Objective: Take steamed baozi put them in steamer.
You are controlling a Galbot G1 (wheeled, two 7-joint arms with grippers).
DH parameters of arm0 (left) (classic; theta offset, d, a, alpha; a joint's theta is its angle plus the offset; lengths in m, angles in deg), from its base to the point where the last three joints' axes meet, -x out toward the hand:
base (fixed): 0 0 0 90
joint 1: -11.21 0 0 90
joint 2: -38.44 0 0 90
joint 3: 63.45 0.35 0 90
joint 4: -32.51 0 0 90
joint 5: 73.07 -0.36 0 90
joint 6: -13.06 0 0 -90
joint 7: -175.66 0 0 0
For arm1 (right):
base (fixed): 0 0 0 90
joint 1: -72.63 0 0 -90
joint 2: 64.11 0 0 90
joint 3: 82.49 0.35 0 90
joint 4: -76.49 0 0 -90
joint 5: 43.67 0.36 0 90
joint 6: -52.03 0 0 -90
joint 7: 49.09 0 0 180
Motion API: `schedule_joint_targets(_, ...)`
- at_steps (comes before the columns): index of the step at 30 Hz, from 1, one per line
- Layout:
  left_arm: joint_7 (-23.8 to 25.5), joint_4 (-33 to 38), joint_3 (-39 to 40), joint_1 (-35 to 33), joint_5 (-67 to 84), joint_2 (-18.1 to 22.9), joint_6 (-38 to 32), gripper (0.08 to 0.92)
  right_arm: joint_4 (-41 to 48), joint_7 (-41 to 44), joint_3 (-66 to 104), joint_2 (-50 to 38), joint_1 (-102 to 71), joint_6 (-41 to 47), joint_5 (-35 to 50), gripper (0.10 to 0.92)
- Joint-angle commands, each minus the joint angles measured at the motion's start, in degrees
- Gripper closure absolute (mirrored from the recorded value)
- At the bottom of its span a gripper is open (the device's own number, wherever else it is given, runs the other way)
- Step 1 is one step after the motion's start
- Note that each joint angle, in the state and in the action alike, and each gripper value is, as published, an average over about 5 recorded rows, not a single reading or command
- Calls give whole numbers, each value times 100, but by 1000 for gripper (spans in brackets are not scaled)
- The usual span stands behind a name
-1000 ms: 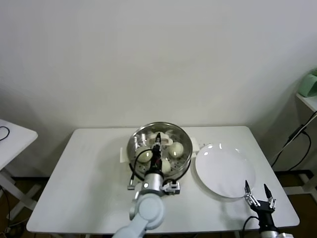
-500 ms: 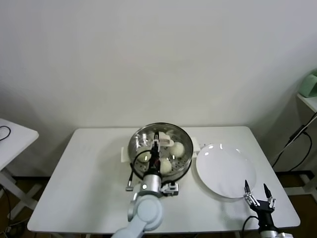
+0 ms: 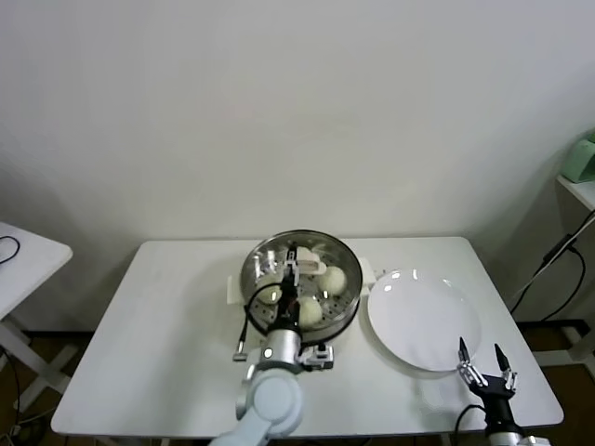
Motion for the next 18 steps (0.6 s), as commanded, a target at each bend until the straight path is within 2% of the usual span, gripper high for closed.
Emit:
schedule_joint_targets(1, -122, 373, -10, -173, 293, -72, -41, 361, -17, 2, -2, 23, -13, 8, -20, 203)
schedule_joint_targets(8, -265, 748, -139, -388, 689, -294, -112, 222, -28, 3, -2, 52, -26, 16, -67, 203)
schedule_joint_targets(15, -489, 1250, -384, -745, 1230, -617, -331, 191, -47, 15, -17, 106, -4, 72, -132, 203)
schedule_joint_targets(18, -668, 1508, -662, -997, 1989, -763, -583, 181, -68, 16, -22, 110, -1, 122, -160, 203)
